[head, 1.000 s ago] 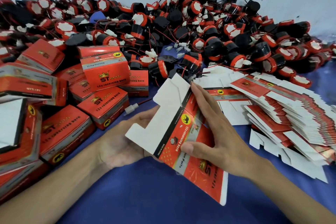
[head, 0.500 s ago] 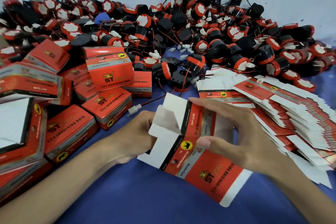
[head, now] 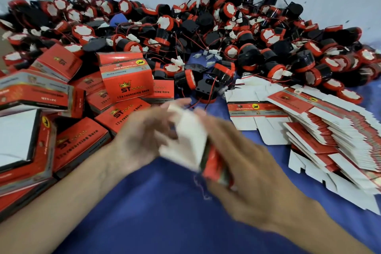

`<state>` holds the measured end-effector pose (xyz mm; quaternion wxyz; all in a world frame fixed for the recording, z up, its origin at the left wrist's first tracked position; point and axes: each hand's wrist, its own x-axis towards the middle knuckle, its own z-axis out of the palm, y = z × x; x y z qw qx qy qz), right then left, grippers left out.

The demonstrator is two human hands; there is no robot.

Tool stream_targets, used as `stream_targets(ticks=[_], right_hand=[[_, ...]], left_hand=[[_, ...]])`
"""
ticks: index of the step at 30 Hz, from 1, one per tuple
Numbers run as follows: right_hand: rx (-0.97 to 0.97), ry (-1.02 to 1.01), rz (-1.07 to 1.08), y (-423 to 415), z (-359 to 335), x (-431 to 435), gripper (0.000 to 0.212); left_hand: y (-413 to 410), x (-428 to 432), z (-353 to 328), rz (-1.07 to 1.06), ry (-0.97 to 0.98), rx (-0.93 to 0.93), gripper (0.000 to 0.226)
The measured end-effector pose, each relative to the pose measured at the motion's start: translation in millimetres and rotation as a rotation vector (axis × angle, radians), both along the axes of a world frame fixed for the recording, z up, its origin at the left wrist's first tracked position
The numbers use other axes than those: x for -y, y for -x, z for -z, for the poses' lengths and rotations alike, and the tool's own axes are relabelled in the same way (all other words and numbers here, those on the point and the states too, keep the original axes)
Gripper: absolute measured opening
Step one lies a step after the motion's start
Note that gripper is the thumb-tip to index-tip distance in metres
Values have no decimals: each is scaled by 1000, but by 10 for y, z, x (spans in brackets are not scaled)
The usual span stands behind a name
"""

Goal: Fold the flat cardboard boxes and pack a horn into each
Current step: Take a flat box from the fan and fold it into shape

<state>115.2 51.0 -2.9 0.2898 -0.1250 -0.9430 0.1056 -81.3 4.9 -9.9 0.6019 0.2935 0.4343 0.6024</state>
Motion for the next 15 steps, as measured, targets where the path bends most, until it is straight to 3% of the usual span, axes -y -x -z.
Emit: stream_targets(ticks=[2, 5, 7, 10, 15], right_hand=[[-185, 339, -16, -35, -43, -102, 71], [-349, 881, -133, -48, -33, -157, 68], [-334, 977, -196, -17, 25, -131, 66], [-357, 1057, -249, 38, 119, -67, 57], [-632, 1146, -130, 56, 148, -110, 34]], left_hand=[[10, 11, -59, -54, -138, 188, 58], [-183, -61, -84, -261, -288, -168, 63], [-319, -57, -63, -386, -378, -335, 52], [-413, 52, 31, -288, -518, -506, 28], [-385, 102, 36, -271, -510, -461, 10]])
